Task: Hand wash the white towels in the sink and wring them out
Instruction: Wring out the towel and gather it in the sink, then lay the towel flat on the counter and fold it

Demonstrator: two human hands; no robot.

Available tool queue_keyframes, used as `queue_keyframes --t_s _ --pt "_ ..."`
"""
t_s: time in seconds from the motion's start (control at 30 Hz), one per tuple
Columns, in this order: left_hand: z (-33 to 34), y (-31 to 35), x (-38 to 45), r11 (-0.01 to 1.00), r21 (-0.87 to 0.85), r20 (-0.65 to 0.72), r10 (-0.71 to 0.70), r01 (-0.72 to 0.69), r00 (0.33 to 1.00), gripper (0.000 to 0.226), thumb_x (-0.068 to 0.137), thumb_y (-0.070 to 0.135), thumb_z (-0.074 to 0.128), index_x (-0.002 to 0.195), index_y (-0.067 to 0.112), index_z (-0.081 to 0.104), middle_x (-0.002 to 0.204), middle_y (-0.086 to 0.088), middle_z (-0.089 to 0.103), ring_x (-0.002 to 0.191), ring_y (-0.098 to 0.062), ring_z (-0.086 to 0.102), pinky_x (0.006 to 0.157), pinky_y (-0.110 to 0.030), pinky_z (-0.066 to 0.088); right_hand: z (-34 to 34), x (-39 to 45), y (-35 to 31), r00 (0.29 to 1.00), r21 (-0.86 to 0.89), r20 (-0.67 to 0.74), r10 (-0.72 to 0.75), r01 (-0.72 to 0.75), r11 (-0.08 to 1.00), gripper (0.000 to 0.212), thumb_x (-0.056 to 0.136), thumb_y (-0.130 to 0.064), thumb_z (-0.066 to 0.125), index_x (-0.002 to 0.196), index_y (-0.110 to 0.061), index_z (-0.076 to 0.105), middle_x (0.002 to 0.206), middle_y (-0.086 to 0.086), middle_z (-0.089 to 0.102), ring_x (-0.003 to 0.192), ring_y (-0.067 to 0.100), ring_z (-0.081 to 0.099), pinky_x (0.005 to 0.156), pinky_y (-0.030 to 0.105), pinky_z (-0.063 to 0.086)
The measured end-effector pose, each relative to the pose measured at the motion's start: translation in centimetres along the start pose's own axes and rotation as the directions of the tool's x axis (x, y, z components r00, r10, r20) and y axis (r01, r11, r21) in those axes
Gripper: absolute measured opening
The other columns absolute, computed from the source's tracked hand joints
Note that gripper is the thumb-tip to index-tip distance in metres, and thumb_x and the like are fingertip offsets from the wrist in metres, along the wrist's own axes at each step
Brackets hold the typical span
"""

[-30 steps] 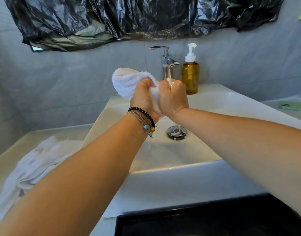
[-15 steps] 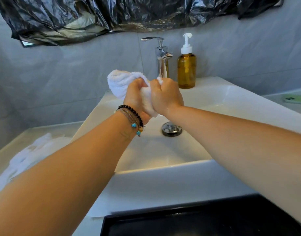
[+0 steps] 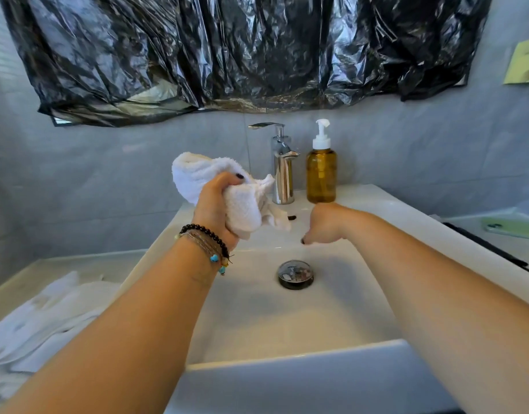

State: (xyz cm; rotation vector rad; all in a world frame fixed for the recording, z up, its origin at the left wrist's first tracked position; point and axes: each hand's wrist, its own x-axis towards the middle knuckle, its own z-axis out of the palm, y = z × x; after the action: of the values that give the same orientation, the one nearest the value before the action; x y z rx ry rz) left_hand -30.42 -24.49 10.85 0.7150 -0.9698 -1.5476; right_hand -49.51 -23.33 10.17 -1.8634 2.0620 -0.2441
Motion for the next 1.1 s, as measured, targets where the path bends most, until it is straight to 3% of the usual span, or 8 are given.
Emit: queue_keyframes --t_s 0.1,0.23,0.33,0.4,0.53,0.6,0.87,1.1 --pt "0.1 0.4 -0.6 0.999 -0.034 0.022 -0.013 0.014 1.000 0.011 0.085 0.022 0.057 0.089 0.013 0.062 0.099 -0.011 0.064 0.076 -0.027 0.065 0.085 -0.051 0.053 -0.7 -0.6 -0.8 0.993 0.273 0.024 -0.115 0.104 0.956 0.025 0.093 -0.027 0.059 0.111 -0.010 0.061 0.095 0.004 0.067 0.086 0.022 0.069 0.078 0.033 0.056" --pt "0.7 1.2 -1.7 0.995 -0.098 0.136 0.013 0.000 0.991 0.016 0.091 0.025 0.050 0.094 0.012 0.060 0.080 -0.008 0.068 0.063 -0.024 0.067 0.054 -0.036 0.056 -1.9 -1.7 -1.3 0.949 0.906 0.107 -0.297 0.029 0.422 0.028 0.096 -0.024 0.056 0.114 -0.005 0.063 0.105 0.016 0.070 0.094 0.030 0.069 0.080 0.037 0.056" --pt "1.0 1.8 -2.1 0.994 -0.108 0.226 0.051 -0.027 0.973 0.016 0.092 0.025 0.047 0.091 0.014 0.059 0.070 -0.003 0.064 0.058 -0.020 0.064 0.049 -0.028 0.052 0.2 -2.0 -0.5 0.998 0.330 0.055 -0.026 0.007 0.944 0.031 0.091 -0.027 0.063 0.115 -0.008 0.061 0.111 0.015 0.068 0.085 0.025 0.063 0.074 0.032 0.051" --pt "1.0 1.8 -2.6 0.997 -0.064 0.299 0.051 -0.033 0.953 0.024 0.094 0.023 0.043 0.085 0.014 0.063 0.069 -0.002 0.066 0.058 -0.018 0.065 0.051 -0.026 0.051 0.2 -2.3 -1.0 0.988 0.301 -0.156 0.008 0.040 0.953 0.020 0.091 -0.020 0.064 0.109 -0.014 0.062 0.105 0.008 0.066 0.080 0.019 0.059 0.068 0.026 0.047" --pt "1.4 1.1 -3.4 0.998 0.060 0.345 -0.019 -0.002 0.938 0.033 0.093 0.031 0.051 0.108 0.006 0.067 0.104 -0.012 0.071 0.092 -0.025 0.069 0.084 -0.040 0.052 -1.3 -5.4 -3.6 0.923 0.908 -0.375 -0.087 0.384 0.168 0.014 0.094 -0.020 0.056 0.093 -0.015 0.069 0.084 0.007 0.068 0.072 0.020 0.064 0.064 0.030 0.049" --pt "1.6 0.6 -3.3 0.994 0.113 0.253 -0.023 -0.006 0.967 0.055 0.081 0.042 0.071 0.122 0.006 0.063 0.115 -0.012 0.071 0.105 -0.028 0.069 0.096 -0.046 0.053 -0.8 -6.9 -4.2 0.903 0.909 -0.398 -0.163 0.412 0.063 0.017 0.091 -0.021 0.057 0.080 -0.019 0.070 0.076 0.002 0.065 0.072 0.017 0.061 0.066 0.031 0.046" --pt "1.6 1.4 -5.6 0.985 0.163 0.073 0.039 -0.050 0.997 0.050 0.090 0.042 0.066 0.122 0.002 0.064 0.117 -0.015 0.071 0.107 -0.029 0.069 0.096 -0.044 0.055 -0.5 -10.8 -4.9 0.840 0.740 -0.478 -0.255 0.542 0.399 0.034 0.085 -0.015 0.072 0.118 -0.022 0.065 0.116 0.004 0.068 0.106 0.017 0.065 0.093 0.034 0.053" --pt "-3.6 10.2 -13.0 0.991 -0.080 0.137 0.117 -0.106 0.984 0.058 0.095 0.050 0.035 0.081 0.008 0.072 0.074 -0.009 0.064 0.067 -0.025 0.061 0.069 -0.034 0.047 -1.5 -16.4 -13.3 0.756 0.720 -0.379 -0.533 0.603 0.344 0.025 0.089 -0.006 0.064 0.113 -0.013 0.066 0.111 0.004 0.070 0.094 0.012 0.066 0.083 0.024 0.055"
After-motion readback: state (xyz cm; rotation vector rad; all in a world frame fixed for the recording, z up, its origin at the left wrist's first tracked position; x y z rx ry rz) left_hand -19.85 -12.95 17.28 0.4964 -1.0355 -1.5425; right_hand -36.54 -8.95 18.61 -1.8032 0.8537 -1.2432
